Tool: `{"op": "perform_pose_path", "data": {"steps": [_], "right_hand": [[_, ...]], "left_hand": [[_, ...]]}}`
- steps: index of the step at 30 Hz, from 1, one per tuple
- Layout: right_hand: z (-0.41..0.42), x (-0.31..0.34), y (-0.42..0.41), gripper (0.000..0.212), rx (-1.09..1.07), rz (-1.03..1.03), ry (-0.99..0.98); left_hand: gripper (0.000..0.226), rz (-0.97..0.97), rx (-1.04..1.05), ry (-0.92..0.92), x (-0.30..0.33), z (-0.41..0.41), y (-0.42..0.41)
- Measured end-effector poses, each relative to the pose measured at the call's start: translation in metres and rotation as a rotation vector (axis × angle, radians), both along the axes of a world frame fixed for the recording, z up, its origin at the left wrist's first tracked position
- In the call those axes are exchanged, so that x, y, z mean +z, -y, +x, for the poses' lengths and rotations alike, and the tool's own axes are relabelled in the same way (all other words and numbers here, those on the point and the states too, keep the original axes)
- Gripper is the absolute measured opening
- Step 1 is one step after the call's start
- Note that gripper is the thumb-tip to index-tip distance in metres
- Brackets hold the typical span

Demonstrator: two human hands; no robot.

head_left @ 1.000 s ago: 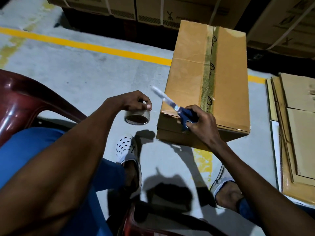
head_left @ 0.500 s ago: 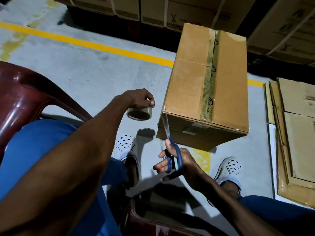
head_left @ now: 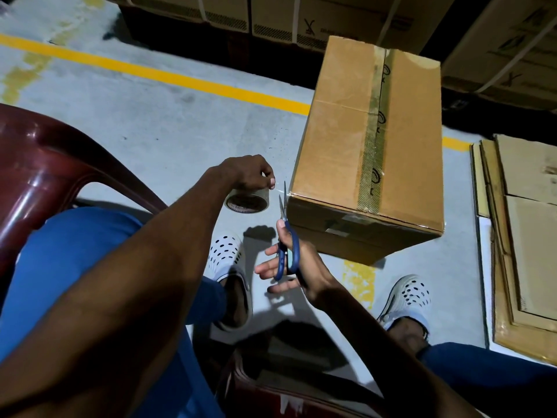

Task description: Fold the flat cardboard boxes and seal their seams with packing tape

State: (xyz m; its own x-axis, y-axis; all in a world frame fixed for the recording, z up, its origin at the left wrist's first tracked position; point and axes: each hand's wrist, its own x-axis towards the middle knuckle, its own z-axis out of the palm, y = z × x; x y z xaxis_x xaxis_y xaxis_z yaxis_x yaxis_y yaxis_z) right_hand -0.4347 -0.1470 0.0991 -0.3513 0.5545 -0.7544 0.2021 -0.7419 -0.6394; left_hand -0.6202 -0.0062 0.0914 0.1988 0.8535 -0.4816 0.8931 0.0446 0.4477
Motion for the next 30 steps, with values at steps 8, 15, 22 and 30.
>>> {"op": "perform_pose_path", "data": {"steps": [8,15,22,30], "right_hand": [[-0.014,-0.011,0.0,0.053,-0.12,0.113,0.018],[-0.015,-0.014,0.009,0.045,-0.093,0.115,0.026],[0.041,-0.023,-0.034,0.03,-0.076,0.992,0.629],[0.071,-0.055,-0.097,0.048,0.338,1.583,0.623]], "left_hand": [[0.009,0.006,-0.008,-0.07,0.0,0.004,0.003],[0.023,0.011,0.04,-0.28,0.004,-0.013,0.009],[0.033,0.042,0.195,-0.259,0.001,-0.025,0.007],[0.023,0.074,0.111,-0.127,0.038,-0.043,-0.026]]}}
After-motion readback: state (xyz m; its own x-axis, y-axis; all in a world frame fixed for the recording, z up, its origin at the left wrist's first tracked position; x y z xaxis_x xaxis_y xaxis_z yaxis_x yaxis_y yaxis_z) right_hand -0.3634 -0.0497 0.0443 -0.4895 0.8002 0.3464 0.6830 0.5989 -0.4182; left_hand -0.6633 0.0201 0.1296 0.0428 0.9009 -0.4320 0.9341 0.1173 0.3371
